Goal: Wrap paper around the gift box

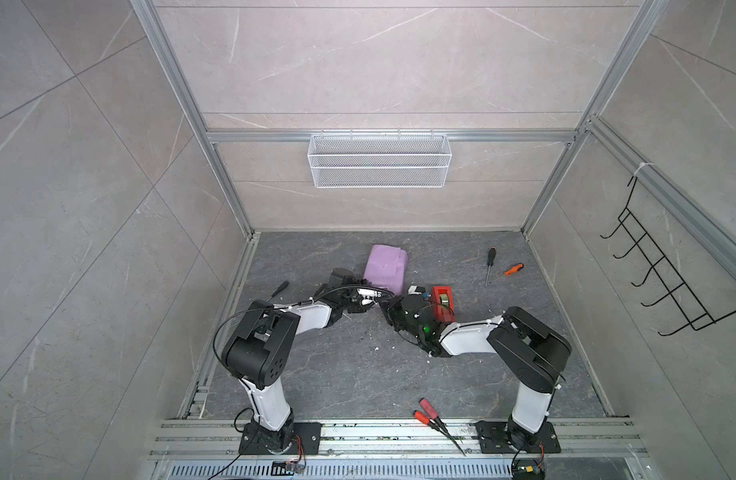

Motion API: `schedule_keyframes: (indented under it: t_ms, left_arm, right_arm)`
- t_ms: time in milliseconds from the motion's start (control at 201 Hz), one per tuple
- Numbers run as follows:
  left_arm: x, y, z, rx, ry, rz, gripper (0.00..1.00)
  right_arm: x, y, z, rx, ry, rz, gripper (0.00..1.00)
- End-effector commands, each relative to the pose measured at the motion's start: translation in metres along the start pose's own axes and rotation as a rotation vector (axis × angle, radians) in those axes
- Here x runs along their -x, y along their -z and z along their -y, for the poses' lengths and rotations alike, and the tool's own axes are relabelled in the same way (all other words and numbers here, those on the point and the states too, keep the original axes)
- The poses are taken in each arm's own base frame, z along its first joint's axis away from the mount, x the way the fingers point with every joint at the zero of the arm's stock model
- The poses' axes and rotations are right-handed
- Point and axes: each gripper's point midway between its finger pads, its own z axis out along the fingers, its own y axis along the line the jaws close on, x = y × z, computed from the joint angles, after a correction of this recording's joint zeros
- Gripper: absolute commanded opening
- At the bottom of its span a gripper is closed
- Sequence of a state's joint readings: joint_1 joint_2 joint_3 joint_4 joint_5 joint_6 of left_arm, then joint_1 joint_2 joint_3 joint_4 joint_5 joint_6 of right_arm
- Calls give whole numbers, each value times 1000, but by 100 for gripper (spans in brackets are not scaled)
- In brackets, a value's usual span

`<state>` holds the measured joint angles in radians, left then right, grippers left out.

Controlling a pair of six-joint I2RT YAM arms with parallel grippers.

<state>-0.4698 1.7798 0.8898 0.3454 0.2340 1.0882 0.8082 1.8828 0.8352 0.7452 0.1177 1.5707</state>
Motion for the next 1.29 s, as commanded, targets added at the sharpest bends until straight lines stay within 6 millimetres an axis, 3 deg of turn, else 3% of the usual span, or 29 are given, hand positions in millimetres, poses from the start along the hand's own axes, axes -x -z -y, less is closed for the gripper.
schedule_keyframes:
  t_ms: [0,204,433,672,1121,1290]
  left_arm:
    - [-20,-8,53,-165,76,-65,55]
    - [-17,-10,58,-177,67,-63,56]
    - [-16,-12,59,-177,65,-66,56]
    - [-16,-12,60,-179,66,-64,56]
    - [-15,-12,62,-183,63,-61,56]
    - [-15,-12,63,-184,60,-61,56]
  right_arm:
    - [3,-4,-12,59,-98,45,24]
    - [15,8,8,55,-165,120,24]
    - [18,2,15,59,-206,142,24]
    - [14,-14,12,71,-222,127,24]
    - [14,-23,17,76,-252,129,23]
    - [16,-24,17,85,-258,136,15]
